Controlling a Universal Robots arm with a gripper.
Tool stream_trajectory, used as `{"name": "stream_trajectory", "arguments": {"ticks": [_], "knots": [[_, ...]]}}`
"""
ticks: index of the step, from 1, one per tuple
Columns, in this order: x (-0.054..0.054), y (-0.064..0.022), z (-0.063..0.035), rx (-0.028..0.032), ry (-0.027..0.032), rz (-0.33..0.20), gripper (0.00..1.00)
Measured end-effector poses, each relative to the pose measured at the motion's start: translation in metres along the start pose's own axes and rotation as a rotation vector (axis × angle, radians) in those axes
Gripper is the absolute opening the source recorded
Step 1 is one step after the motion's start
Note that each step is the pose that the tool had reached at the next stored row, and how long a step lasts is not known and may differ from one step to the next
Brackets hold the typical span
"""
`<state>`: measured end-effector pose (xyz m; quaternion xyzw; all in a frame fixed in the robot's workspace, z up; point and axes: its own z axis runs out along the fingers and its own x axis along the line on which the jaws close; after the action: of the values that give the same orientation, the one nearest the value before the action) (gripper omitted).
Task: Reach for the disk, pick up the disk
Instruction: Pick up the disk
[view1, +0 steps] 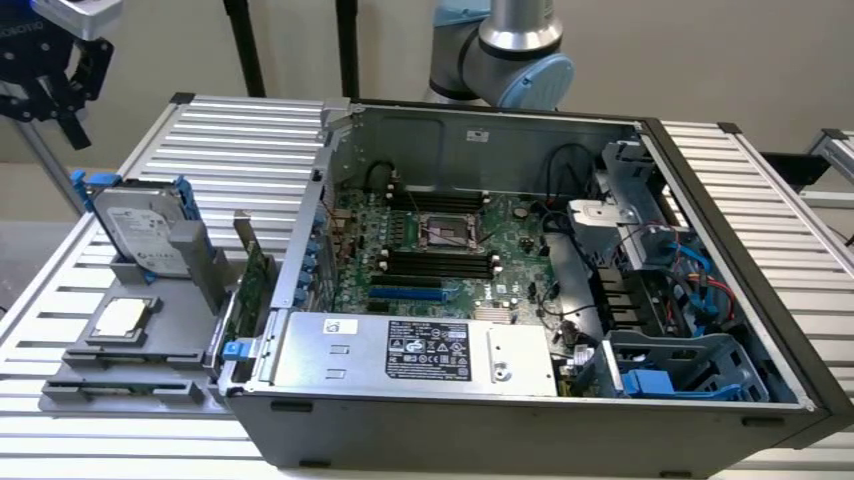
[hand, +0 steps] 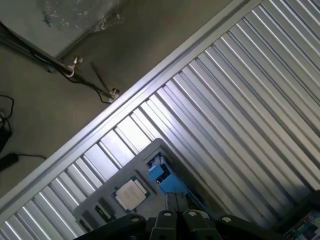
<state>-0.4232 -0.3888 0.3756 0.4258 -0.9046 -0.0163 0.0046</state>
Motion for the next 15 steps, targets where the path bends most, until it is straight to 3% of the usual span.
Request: {"name": "stream_trajectory", "arguments": {"ticks": [15], "knots": [[0.0, -0.0001, 0.0004, 0.0022, 0.0061, -0.272, 0.11]]}}
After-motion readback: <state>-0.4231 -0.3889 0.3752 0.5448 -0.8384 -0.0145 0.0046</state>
